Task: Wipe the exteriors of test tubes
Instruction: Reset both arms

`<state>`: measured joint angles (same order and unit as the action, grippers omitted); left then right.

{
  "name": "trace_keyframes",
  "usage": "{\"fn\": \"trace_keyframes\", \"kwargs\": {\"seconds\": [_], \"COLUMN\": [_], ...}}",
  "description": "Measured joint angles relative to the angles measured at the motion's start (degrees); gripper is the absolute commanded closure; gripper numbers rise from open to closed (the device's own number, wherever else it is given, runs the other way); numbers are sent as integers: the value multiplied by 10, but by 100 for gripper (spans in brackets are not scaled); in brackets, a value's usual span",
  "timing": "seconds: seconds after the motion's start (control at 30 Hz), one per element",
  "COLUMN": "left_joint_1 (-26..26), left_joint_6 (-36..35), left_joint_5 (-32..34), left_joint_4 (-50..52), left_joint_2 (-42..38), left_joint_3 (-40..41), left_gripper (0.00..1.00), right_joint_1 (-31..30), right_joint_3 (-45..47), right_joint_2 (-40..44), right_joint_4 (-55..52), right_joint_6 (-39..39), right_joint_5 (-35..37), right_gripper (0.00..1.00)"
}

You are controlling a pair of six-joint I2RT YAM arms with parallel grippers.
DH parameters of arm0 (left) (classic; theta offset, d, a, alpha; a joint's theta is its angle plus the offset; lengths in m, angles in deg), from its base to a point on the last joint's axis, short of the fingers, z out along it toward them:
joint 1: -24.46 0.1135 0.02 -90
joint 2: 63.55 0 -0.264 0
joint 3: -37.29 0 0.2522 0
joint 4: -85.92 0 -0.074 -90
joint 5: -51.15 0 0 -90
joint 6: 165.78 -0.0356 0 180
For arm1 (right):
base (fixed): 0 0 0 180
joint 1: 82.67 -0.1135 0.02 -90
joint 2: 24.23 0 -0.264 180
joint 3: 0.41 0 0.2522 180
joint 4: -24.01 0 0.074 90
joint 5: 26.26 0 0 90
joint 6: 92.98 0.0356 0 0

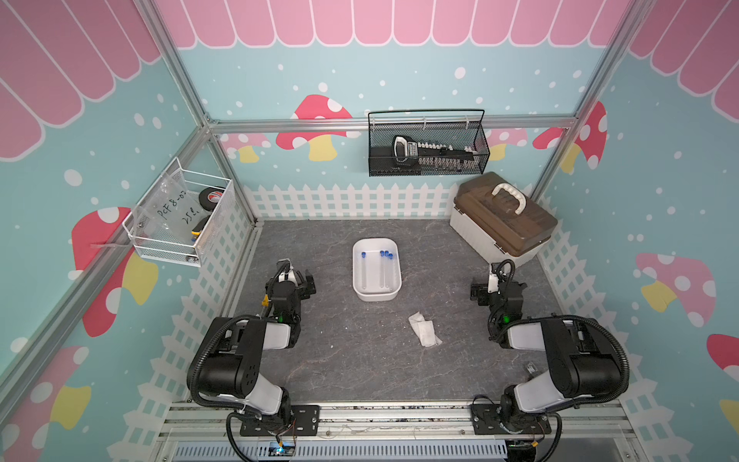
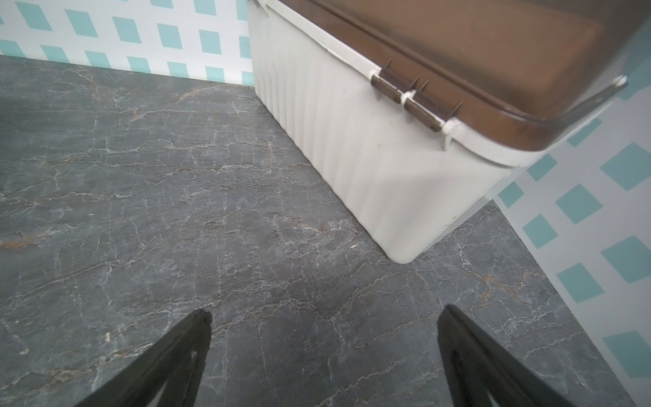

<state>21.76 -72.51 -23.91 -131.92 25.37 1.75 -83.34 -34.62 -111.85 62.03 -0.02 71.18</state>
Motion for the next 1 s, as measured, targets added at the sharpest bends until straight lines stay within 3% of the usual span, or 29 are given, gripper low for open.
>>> {"fn": "trace_keyframes", "kwargs": {"seconds": [1.0], "left_joint_1": [5], "left_joint_6": [4], "left_joint_5": [-11], "left_joint_4": [14], "left_joint_2": [0], "left_joint_3": [-7], "left_gripper": [0], "right_joint_1": [0], "right_joint_3": [0], "right_joint_2": [0], "right_joint_4": [0], "right_joint_6": [0], "right_joint_5": [0], "right_gripper": [1]}}
